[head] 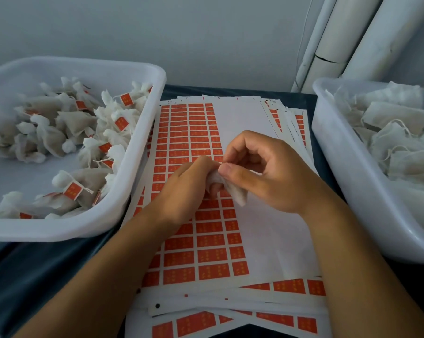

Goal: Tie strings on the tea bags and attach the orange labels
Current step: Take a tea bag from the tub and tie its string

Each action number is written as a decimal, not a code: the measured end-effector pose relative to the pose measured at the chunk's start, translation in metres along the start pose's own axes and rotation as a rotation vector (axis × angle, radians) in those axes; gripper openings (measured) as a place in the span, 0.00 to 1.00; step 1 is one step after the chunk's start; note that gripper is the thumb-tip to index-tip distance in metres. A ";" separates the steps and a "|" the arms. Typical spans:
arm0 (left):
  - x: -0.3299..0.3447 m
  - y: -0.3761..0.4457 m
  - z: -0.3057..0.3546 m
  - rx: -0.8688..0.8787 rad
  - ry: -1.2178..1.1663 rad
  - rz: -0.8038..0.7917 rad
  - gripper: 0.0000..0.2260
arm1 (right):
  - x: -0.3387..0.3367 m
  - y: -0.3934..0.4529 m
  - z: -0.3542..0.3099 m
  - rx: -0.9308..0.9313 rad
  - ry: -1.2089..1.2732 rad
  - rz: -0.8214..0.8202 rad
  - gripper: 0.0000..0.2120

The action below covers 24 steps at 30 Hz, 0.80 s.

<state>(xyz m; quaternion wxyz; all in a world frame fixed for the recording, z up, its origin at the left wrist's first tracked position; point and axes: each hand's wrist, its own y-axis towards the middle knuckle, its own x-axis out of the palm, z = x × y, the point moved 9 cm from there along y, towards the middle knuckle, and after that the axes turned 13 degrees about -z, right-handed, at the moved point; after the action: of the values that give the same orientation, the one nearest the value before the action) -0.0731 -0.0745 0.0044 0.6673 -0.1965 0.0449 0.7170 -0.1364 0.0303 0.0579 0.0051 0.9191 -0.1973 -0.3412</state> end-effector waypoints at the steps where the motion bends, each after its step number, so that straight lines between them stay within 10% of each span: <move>1: -0.001 0.000 0.000 -0.011 -0.014 0.006 0.20 | 0.001 0.000 0.000 -0.003 -0.001 -0.008 0.03; 24: -0.013 0.001 -0.020 -0.112 -0.226 0.113 0.29 | 0.004 -0.001 0.004 0.100 -0.162 -0.004 0.16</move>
<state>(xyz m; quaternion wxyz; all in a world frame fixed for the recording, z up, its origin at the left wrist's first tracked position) -0.0690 -0.0936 -0.0102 0.6144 -0.1486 -0.0599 0.7726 -0.1357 0.0305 0.0524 -0.0572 0.8880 -0.2120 -0.4040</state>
